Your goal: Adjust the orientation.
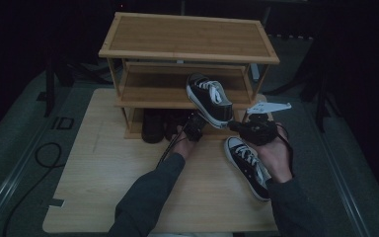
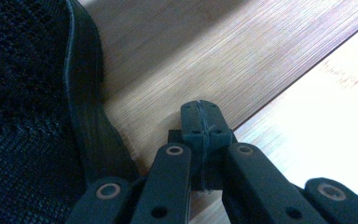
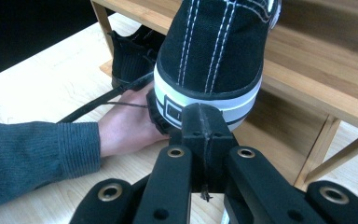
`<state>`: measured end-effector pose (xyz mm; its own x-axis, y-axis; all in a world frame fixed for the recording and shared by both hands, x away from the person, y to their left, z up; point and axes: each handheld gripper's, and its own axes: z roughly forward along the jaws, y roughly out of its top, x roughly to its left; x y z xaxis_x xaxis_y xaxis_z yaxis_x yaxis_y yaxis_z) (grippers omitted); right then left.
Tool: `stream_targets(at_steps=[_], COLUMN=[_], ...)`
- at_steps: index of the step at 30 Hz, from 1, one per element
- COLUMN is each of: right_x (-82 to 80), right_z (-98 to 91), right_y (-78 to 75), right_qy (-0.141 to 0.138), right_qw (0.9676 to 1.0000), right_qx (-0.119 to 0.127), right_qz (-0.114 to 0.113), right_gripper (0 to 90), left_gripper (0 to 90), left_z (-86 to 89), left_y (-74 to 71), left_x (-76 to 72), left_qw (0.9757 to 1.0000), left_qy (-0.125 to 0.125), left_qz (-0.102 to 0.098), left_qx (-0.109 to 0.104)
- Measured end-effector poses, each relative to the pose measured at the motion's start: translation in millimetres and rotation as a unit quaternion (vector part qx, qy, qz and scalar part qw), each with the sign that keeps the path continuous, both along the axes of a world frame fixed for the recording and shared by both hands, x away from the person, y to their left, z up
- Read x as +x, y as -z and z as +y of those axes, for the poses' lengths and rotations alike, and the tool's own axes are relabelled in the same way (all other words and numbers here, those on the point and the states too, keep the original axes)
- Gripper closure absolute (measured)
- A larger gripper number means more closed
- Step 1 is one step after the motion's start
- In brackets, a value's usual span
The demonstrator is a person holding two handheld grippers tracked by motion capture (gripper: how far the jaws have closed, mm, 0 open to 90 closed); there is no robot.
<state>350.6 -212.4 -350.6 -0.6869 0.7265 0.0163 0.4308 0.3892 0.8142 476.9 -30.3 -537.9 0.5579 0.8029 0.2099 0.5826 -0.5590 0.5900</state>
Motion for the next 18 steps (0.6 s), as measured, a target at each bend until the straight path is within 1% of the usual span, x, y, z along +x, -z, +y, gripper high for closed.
stream_targets(at_steps=[3,8,15,16,18], right_x=[0.6,1.8,4.4,4.7,5.1], right_z=[1.4,1.8,7.1,8.2,10.0], right_y=[-0.7,-1.4,-3.2,-3.3,-3.3], right_qy=[0.002,0.004,0.002,0.002,0.002], right_qw=[1.0,1.0,1.0,1.0,1.0], right_qx=[0.0,0.003,0.001,0.0,0.002], right_qz=[-0.005,-0.006,-0.008,-0.008,-0.008], right_gripper=[90.0,90.0,90.0,90.0,90.0], left_gripper=[90.0,90.0,90.0,90.0,90.0], left_z=[-0.2,-0.8,-1.1,-1.1,-1.2], left_y=[0.0,0.2,0.7,-0.2,-0.2], left_x=[-0.1,0.3,0.7,0.5,0.4], left_qw=[1.0,1.0,1.0,1.0,1.0], left_qy=[-0.001,-0.003,-0.002,-0.003,-0.004], left_qz=[0.0,-0.001,-0.003,0.001,0.0], left_qx=[-0.001,-0.002,-0.003,0.003,0.004])
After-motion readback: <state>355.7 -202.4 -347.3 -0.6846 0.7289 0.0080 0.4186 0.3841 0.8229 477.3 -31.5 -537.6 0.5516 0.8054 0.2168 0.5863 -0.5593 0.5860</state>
